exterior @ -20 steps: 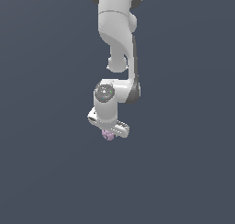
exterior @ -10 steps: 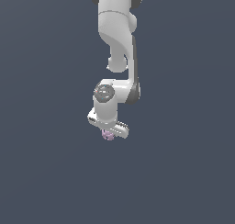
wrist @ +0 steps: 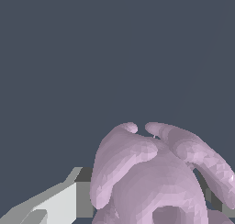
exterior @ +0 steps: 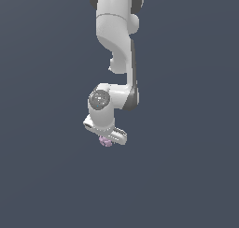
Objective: Pick up the object and move it to a goal position.
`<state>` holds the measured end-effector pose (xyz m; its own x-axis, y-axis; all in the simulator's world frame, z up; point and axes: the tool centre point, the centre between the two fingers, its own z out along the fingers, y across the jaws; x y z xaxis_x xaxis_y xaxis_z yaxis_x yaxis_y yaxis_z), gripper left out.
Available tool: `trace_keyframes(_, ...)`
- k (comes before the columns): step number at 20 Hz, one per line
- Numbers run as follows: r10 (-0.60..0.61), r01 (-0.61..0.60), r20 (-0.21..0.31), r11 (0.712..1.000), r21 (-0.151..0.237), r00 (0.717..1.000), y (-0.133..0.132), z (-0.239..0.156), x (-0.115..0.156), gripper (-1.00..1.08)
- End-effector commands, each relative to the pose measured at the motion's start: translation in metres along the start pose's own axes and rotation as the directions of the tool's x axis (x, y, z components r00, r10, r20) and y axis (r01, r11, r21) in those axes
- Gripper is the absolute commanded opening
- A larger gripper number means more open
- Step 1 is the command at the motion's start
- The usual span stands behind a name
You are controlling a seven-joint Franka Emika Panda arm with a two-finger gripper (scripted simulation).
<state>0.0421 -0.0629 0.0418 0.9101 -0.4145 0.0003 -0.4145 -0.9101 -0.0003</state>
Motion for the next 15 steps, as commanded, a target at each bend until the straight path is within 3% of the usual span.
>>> trace_keyframes(1, 0.0, 0.0, 0.0, 1.0, 0.0, 1.0, 0.004, 0.0, 0.011, -1.0)
trace_keyframes(15, 0.0, 0.0, 0.0, 1.0, 0.0, 1.0, 0.011, -0.001, 0.039, -1.0)
